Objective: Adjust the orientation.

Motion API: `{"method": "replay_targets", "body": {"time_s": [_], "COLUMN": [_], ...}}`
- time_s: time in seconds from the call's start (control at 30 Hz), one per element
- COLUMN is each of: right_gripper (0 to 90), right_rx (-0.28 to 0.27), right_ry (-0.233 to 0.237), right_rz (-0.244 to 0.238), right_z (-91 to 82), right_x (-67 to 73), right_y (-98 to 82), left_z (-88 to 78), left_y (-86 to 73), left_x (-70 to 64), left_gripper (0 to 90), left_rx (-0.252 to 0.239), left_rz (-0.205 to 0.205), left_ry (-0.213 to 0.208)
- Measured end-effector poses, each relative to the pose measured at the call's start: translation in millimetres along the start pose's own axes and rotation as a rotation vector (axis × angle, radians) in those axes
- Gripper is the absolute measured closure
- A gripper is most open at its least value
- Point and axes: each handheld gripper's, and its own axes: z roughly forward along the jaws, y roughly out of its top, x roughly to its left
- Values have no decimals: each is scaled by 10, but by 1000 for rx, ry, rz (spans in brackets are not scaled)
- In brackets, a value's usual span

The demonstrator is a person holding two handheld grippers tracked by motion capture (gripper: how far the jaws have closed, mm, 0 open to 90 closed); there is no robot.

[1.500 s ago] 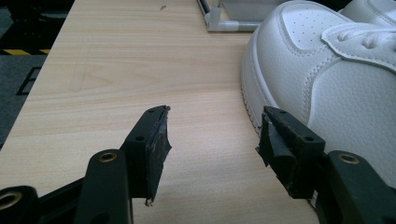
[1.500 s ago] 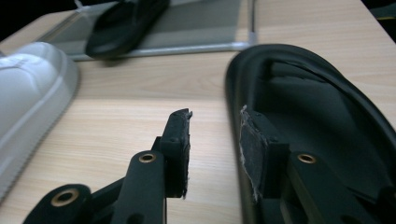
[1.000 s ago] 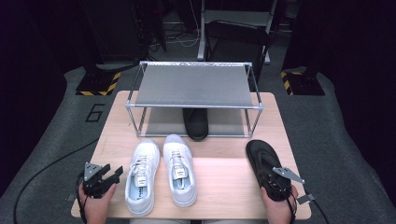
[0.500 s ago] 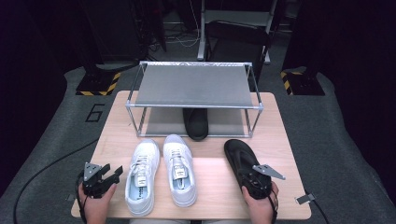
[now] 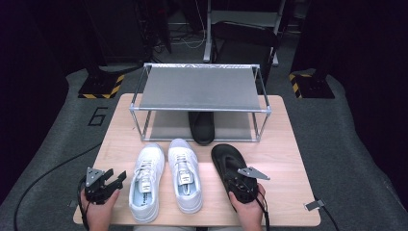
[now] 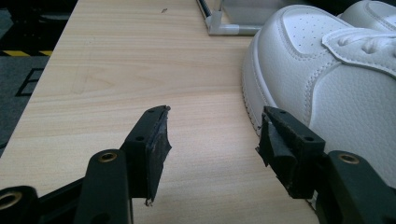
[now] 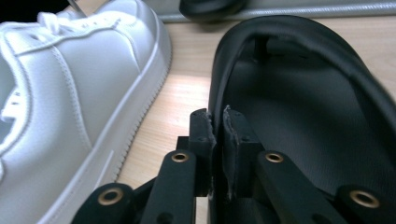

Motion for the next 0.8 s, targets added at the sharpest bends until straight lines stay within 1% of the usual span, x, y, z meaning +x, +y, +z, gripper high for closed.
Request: {"method": "replay_targets", "body": {"time_s": [0.07, 0.17, 0.23, 0.33, 0.4, 0.43, 0.53, 0.57, 0.6, 0.63, 0.7, 0.8], "right_gripper": [780, 741, 714, 673, 646, 646, 599, 594, 588, 577, 575, 603], "right_rx": [-18, -47, -71, -100, -113, -113, -131, -131, -127, -110, -97, -73], "right_ry": [18, 20, 1, -25, -63, -63, -127, -141, -149, -148, -135, -99], "right_rz": [1, -7, -15, -13, -24, -24, -39, -39, -37, -15, 2, 54], "right_z": [-42, -181, -288, -419, -472, -472, -528, -531, -528, -499, -449, -374], "right_x": [-6, -45, -107, -233, -323, -323, -468, -511, -545, -616, -670, -707], "right_y": [16, 41, 45, 33, 14, 14, -34, -51, -62, -89, -110, -133], "left_z": [1, -2, -4, -3, 1, 1, 0, 2, 14, 12, 16, 14], "left_y": [-2, -1, -4, -1, 0, 0, -1, -1, -8, -3, -5, -7], "left_x": [1, 6, 7, 5, -5, -5, -8, -6, -7, 0, -4, -3], "left_gripper": [420, 420, 420, 420, 420, 420, 420, 420, 420, 420, 420, 420], "left_rx": [1, 5, -2, 4, -1, -1, 1, 3, -11, 9, 6, 7], "left_rz": [-1, -3, -8, -4, -4, -4, -5, -5, -8, -7, -7, -9], "left_ry": [-1, -3, -1, -3, -3, -3, -2, -1, 5, -2, -2, -2]}}
